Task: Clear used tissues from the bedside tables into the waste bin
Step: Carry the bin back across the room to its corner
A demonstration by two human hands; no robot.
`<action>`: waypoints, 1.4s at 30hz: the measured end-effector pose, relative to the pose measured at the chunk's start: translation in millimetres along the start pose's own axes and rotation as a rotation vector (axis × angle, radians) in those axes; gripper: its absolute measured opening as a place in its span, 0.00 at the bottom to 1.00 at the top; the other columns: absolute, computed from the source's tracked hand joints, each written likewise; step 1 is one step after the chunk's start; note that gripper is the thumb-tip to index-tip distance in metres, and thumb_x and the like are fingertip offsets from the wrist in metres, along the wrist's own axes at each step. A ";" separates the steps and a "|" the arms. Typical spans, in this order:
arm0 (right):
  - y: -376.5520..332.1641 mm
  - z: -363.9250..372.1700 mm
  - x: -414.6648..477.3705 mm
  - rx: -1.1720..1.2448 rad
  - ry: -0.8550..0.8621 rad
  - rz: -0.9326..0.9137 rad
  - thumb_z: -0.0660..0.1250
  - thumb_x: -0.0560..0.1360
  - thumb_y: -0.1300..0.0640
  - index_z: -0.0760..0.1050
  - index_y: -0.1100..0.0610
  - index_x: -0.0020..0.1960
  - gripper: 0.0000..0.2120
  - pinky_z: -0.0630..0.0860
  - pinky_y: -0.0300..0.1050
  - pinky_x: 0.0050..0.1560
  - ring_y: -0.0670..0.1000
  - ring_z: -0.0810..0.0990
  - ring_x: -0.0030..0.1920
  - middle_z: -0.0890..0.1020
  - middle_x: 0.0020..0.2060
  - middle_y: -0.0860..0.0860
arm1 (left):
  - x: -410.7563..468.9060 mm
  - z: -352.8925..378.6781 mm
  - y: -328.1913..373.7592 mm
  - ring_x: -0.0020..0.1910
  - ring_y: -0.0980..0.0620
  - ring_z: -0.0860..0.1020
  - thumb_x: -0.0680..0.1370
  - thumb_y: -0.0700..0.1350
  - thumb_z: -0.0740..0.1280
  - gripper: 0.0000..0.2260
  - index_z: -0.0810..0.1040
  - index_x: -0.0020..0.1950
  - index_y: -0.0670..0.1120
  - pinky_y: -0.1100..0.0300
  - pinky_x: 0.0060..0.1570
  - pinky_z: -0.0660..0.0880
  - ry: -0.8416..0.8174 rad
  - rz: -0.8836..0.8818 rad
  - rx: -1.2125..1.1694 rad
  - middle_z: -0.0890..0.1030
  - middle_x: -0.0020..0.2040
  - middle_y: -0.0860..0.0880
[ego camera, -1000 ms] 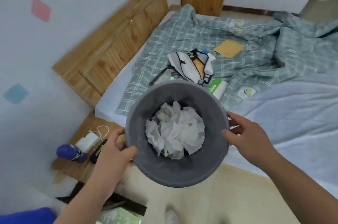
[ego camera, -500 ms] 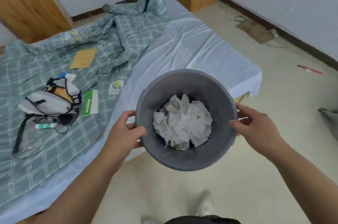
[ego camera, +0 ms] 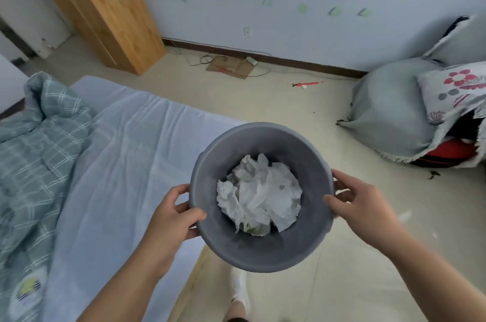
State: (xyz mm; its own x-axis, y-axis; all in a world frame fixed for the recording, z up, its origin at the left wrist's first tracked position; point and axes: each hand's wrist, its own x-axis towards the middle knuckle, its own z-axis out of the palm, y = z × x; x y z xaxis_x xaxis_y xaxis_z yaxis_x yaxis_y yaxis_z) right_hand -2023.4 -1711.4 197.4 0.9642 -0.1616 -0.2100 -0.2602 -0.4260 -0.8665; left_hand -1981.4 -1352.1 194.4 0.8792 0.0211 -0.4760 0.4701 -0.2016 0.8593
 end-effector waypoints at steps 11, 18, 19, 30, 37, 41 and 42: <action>-20.6 -37.1 167.7 0.021 0.255 0.124 0.72 0.75 0.61 0.79 0.27 0.57 0.27 0.81 0.46 0.39 0.48 0.88 0.34 0.87 0.42 0.43 | 230.5 51.3 124.0 0.46 0.44 0.89 0.75 0.34 0.70 0.22 0.78 0.63 0.58 0.58 0.41 0.86 -0.283 0.054 0.090 0.90 0.51 0.46; -4.6 -107.8 261.1 0.065 0.416 0.157 0.73 0.76 0.59 0.76 0.22 0.58 0.30 0.80 0.48 0.39 0.46 0.87 0.35 0.86 0.45 0.39 | 343.4 151.7 217.0 0.47 0.44 0.89 0.68 0.39 0.71 0.22 0.82 0.55 0.64 0.56 0.43 0.86 -0.432 0.086 0.109 0.90 0.51 0.46; 4.5 -116.8 279.1 0.079 0.421 0.171 0.73 0.76 0.59 0.75 0.22 0.58 0.30 0.81 0.49 0.39 0.46 0.87 0.35 0.86 0.45 0.39 | 362.5 169.3 223.5 0.46 0.44 0.89 0.69 0.39 0.71 0.23 0.81 0.57 0.62 0.55 0.43 0.86 -0.434 0.077 0.114 0.90 0.51 0.45; 4.3 -248.3 544.6 0.026 0.235 0.145 0.73 0.75 0.59 0.76 0.24 0.56 0.27 0.79 0.35 0.38 0.46 0.88 0.38 0.87 0.45 0.38 | 537.6 276.8 323.5 0.49 0.42 0.89 0.77 0.33 0.70 0.23 0.80 0.62 0.58 0.55 0.43 0.86 -0.301 -0.001 0.040 0.90 0.53 0.45; -37.3 -239.2 724.3 -0.023 0.075 0.057 0.71 0.78 0.57 0.72 0.29 0.64 0.26 0.77 0.27 0.35 0.40 0.87 0.39 0.84 0.46 0.32 | 654.6 256.8 358.3 0.49 0.43 0.90 0.77 0.32 0.71 0.24 0.79 0.64 0.58 0.54 0.42 0.87 -0.160 -0.048 -0.094 0.90 0.54 0.47; -57.6 -205.3 820.3 -0.049 0.010 0.067 0.69 0.80 0.56 0.72 0.26 0.63 0.25 0.79 0.31 0.36 0.42 0.86 0.40 0.86 0.45 0.41 | 743.8 237.9 373.7 0.48 0.42 0.90 0.76 0.30 0.71 0.24 0.80 0.64 0.56 0.53 0.41 0.87 -0.113 -0.089 -0.161 0.90 0.53 0.46; -66.7 -199.1 844.9 -0.049 -0.003 0.078 0.69 0.80 0.56 0.73 0.28 0.64 0.24 0.79 0.31 0.36 0.42 0.86 0.40 0.86 0.45 0.41 | 765.1 232.9 381.1 0.48 0.42 0.90 0.76 0.30 0.71 0.24 0.80 0.64 0.56 0.54 0.40 0.87 -0.106 -0.092 -0.173 0.90 0.53 0.46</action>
State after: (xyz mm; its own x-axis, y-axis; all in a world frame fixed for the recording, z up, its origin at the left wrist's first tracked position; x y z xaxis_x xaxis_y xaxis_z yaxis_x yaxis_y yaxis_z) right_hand -1201.5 -1996.8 167.9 0.9411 -0.1937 -0.2772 -0.3365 -0.4555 -0.8242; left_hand -1147.7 -1640.8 114.1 0.8231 -0.0728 -0.5631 0.5624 -0.0321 0.8262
